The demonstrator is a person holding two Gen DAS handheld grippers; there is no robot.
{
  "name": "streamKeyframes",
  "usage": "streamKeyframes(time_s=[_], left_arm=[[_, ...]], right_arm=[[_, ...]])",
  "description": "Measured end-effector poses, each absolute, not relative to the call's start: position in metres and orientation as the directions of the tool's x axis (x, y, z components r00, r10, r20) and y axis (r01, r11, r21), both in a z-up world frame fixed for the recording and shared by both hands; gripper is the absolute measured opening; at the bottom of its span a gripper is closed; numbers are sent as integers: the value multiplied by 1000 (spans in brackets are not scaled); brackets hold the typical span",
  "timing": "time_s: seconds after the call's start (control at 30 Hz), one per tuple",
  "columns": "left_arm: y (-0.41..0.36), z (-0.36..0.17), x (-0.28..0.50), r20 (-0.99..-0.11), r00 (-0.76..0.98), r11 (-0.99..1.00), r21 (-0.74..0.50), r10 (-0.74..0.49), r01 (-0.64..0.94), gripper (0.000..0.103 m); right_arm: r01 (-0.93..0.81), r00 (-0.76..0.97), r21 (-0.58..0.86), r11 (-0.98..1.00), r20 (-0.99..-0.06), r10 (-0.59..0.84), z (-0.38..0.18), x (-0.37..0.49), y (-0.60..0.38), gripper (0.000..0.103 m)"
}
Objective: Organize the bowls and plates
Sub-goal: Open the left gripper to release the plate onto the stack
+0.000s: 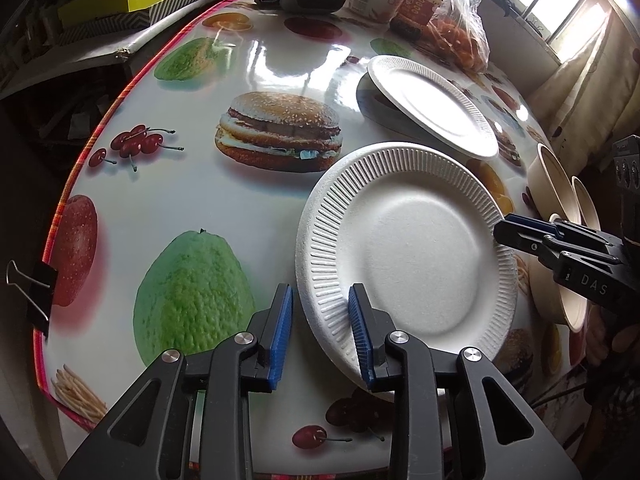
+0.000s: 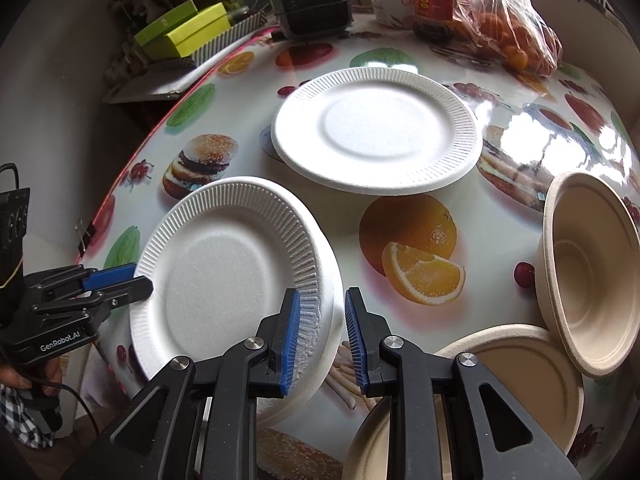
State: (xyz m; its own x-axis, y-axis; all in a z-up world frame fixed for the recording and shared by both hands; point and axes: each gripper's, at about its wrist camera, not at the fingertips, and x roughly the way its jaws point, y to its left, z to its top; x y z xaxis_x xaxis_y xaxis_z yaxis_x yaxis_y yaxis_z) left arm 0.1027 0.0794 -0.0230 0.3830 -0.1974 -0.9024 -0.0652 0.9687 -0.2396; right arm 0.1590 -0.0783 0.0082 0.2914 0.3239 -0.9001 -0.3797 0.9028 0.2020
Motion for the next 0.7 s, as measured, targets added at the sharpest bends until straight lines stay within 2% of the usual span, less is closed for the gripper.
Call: streamKeyframes(time_s=[0.2,0.33,0.47,0.7], left_arm=[[79,-20,102,-898,393,969,-238,-195,-63,31],[82,-16,101,-892,412,971,-231,-184,-65,37],[81,-11,102,-886,436,977,-204,-157,-61,37],[77,-5,111,-877,458,981,-188,-148,-43,37]], right_arm=[[-373,303,204,905,-895,326,10,159,-80,31],[-368,315,202,908,-891,326,13,159,-82,37],[-364,336,196,911,-884,325,16,157,-83,43],[-352,378,190,917,-867,324,24,159,-84,49]])
